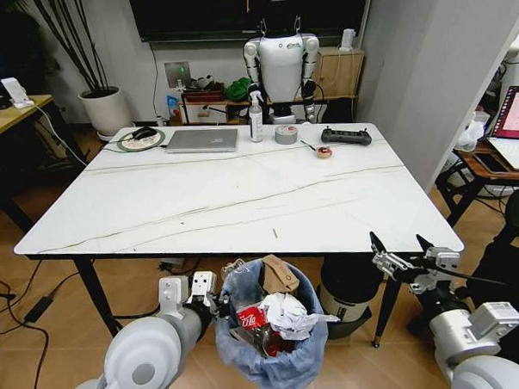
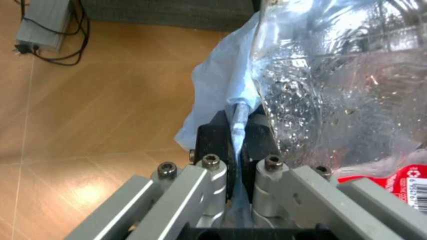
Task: Pick up the trash bin and place the trash from the table into it.
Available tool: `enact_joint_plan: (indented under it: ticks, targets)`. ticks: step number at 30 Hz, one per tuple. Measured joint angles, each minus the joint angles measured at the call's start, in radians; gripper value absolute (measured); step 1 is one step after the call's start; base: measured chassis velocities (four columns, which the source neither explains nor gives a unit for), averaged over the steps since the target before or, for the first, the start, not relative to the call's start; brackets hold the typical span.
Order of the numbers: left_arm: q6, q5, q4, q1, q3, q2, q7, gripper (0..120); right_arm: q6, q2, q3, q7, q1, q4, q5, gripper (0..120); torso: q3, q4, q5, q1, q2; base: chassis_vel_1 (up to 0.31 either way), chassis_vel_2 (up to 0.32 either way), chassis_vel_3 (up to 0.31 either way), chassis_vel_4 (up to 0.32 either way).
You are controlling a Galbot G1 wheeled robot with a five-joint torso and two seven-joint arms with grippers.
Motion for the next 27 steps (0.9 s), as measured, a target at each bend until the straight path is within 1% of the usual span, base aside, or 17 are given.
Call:
enact_joint_plan:
  ticks: [5, 9, 11, 12, 14, 15, 18, 20, 22, 25, 27]
  targets:
    - [0.000, 0.005, 0.000, 0.006, -0.004, -0.002, -0.001, 0, 0.009, 0.004, -0.012, -0.003, -0.015, 0.000, -0.019, 100, -0.005, 0.0000, 0.0000, -0.005, -0.010, 0.000, 0.000, 0.000, 0.000]
    - [0.000, 0.022, 0.000, 0.030, -0.012, -0.005, 0.000, 0, 0.018, 0.013, -0.031, -0.005, -0.030, 0.000, -0.042, 100, -0.019, 0.0000, 0.0000, -0.017, -0.037, 0.000, 0.000, 0.000, 0.000]
    - [0.000, 0.023, 0.000, 0.031, -0.012, -0.005, 0.000, 0, 0.019, 0.013, -0.031, -0.005, -0.030, 0.000, -0.042, 100, -0.020, 0.0001, 0.0000, -0.017, -0.037, 0.000, 0.000, 0.000, 0.000]
    - [0.000, 0.036, 0.003, 0.054, -0.020, -0.018, 0.001, 0, 0.029, 0.026, -0.038, -0.008, -0.031, -0.012, -0.060, 100, -0.030, 0.0000, -0.0001, -0.024, -0.055, 0.000, 0.000, 0.000, 0.000]
    - [0.000, 0.040, 0.003, 0.065, -0.023, -0.024, 0.001, 0, 0.035, 0.032, -0.042, -0.009, -0.031, -0.019, -0.072, 100, -0.034, 0.0002, 0.0000, -0.027, -0.062, 0.000, 0.000, 0.000, 0.000]
    - [0.000, 0.041, 0.000, 0.076, -0.030, -0.029, 0.001, 0, 0.041, 0.038, -0.045, -0.012, -0.032, -0.023, -0.081, 100, -0.037, -0.0002, -0.0002, -0.030, -0.067, 0.000, 0.000, 0.000, 0.000]
    - [0.000, 0.047, -0.016, 0.129, -0.054, -0.044, 0.001, 0, 0.060, 0.062, -0.059, -0.018, -0.036, -0.042, -0.108, 100, -0.047, 0.0000, -0.0001, -0.037, -0.083, 0.000, 0.000, 0.000, 0.000]
    - [0.000, 0.048, -0.019, 0.135, -0.057, -0.044, 0.001, 0, 0.064, 0.064, -0.061, -0.019, -0.036, -0.046, -0.113, 100, -0.048, 0.0002, -0.0001, -0.038, -0.086, 0.000, 0.000, 0.000, 0.000]
    - [0.000, 0.050, -0.041, 0.173, -0.081, -0.044, 0.001, 0, 0.111, 0.086, -0.055, -0.048, -0.036, -0.083, -0.162, 100, -0.062, 0.0003, 0.0000, -0.048, -0.109, 0.000, 0.000, 0.000, 0.000]
    - [0.000, 0.050, -0.043, 0.186, -0.102, -0.038, 0.001, 0, 0.155, 0.108, -0.022, -0.090, -0.047, -0.110, -0.169, 100, -0.072, 0.0002, 0.0001, -0.056, -0.129, 0.000, 0.000, 0.000, 0.000]
    - [0.000, 0.047, -0.045, 0.185, -0.107, -0.031, 0.002, 0, 0.201, 0.111, 0.004, -0.111, -0.071, -0.123, -0.165, 100, -0.082, 0.0001, 0.0000, -0.064, -0.147, 0.000, 0.000, 0.000, 0.000]
